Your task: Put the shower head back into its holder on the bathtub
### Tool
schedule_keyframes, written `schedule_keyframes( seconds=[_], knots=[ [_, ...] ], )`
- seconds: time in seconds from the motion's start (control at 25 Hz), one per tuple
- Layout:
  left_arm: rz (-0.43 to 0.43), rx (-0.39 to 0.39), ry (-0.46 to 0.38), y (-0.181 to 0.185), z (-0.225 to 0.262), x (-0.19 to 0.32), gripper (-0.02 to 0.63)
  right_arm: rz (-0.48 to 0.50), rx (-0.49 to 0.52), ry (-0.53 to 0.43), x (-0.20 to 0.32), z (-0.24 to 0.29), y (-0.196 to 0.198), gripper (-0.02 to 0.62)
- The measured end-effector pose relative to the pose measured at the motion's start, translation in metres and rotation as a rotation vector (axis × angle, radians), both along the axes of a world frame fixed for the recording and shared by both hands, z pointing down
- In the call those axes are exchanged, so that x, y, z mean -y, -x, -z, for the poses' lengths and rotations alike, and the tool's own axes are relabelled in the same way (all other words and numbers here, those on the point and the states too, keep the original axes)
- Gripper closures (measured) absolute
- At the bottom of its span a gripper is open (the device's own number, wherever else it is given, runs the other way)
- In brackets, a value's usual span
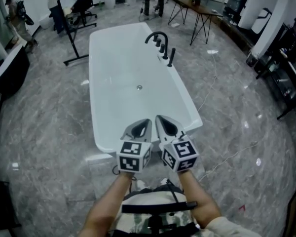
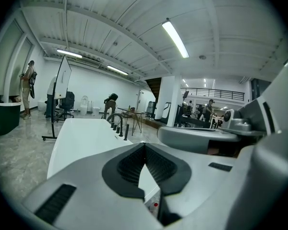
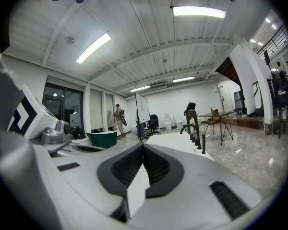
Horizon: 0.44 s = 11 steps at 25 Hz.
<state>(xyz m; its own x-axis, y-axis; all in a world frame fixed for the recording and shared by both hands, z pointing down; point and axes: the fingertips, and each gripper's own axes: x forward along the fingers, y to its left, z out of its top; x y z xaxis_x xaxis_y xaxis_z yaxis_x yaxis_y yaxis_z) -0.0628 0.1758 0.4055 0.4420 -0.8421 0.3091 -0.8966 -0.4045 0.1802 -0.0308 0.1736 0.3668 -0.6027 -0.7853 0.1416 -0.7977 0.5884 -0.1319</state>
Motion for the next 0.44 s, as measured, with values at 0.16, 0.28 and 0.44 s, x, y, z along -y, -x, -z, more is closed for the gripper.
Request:
schedule_keyframes(
  seconds=[0.16,0.28,0.44],
  knots=[
    [0.000,0.004,-0.007,-0.008,0.004,-0.008,0.600,0.003,0.005,-0.001,-0.009,0.004,-0.006,0.586],
    [-0.003,0.007,0.000,-0.012,0.002,-0.014,0.598,0.004,0.008,-0.001,-0.015,0.002,-0.009,0.586],
    [0.000,0.004,0.012,-0.016,-0.006,-0.024,0.598,0.007,0.009,0.005,-0.025,-0.004,-0.012,0.586]
  ],
)
